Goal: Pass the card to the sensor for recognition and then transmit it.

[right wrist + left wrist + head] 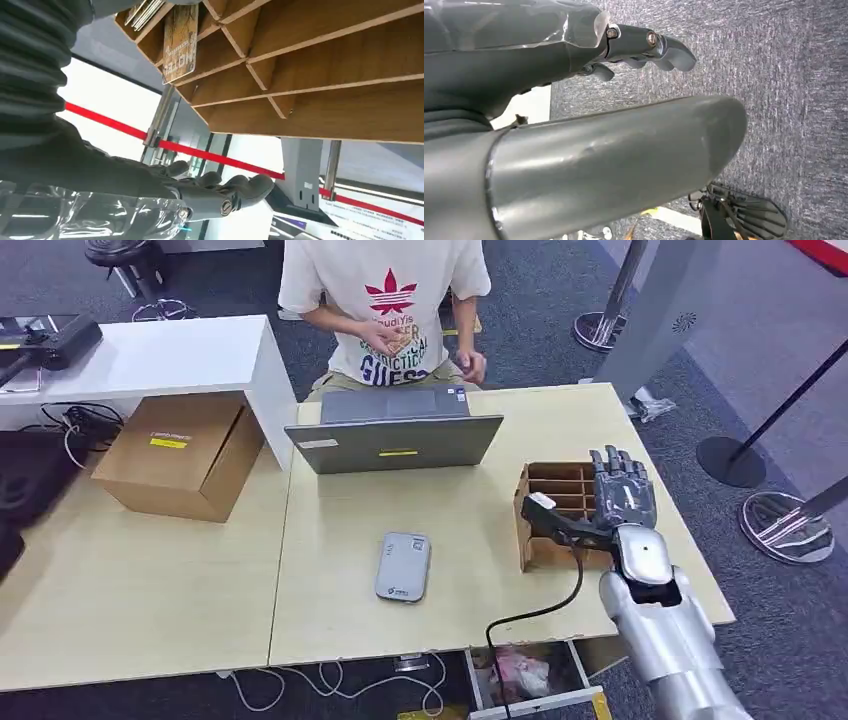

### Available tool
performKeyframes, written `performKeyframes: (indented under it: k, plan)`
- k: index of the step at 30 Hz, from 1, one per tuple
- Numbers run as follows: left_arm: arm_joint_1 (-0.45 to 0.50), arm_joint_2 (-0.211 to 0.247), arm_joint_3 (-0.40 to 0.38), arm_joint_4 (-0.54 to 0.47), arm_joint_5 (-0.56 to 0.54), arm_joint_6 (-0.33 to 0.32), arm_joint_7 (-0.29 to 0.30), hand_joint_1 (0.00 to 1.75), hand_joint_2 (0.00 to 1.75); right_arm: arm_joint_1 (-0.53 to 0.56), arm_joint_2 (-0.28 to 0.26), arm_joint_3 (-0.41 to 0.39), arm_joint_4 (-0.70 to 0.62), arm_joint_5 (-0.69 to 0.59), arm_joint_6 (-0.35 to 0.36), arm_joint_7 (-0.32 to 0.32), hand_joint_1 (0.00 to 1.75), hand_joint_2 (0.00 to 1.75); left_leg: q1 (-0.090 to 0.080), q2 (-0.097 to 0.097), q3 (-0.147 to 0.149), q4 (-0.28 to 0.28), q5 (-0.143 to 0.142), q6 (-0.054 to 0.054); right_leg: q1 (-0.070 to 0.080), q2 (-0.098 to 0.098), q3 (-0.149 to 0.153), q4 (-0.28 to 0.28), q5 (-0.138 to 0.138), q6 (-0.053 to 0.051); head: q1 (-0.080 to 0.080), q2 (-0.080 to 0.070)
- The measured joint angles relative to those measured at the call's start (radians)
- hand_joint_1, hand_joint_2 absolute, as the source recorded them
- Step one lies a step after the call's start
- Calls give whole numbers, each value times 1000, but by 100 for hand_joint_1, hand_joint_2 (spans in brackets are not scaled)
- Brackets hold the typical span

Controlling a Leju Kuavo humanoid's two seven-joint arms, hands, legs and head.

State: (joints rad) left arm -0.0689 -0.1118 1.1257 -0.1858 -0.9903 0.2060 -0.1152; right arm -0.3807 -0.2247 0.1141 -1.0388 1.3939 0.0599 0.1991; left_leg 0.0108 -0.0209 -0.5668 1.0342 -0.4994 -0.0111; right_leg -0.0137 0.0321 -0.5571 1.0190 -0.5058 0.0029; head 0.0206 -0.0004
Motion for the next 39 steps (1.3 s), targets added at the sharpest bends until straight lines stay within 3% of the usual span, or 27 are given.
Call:
performKeyframes:
  k: [13,20,33,39]
  plan:
    - [-2,-8,0,0,-13,-7,0,0,0,54,-32,-26,-64,1,17,25,0,175,0,-1,0,0,0,0,0,-1,0,0,0,0,0,0]
    - [-4,-12,0,0,0,-2,-3,0,0,56,-32,-27,-86,14,39,34,0,175,0,-1,0,0,0,0,0,-1,0,0,0,0,0,0]
    - [-6,-23,0,0,5,1,-12,0,0,57,-26,-19,-147,14,18,2,0,175,0,-1,-1,0,0,0,0,-1,0,0,0,0,0,0]
    - [-6,-25,0,0,0,-5,-17,0,0,76,-26,-19,-192,16,52,18,0,175,0,-1,-1,0,0,0,0,-1,0,0,0,0,0,0]
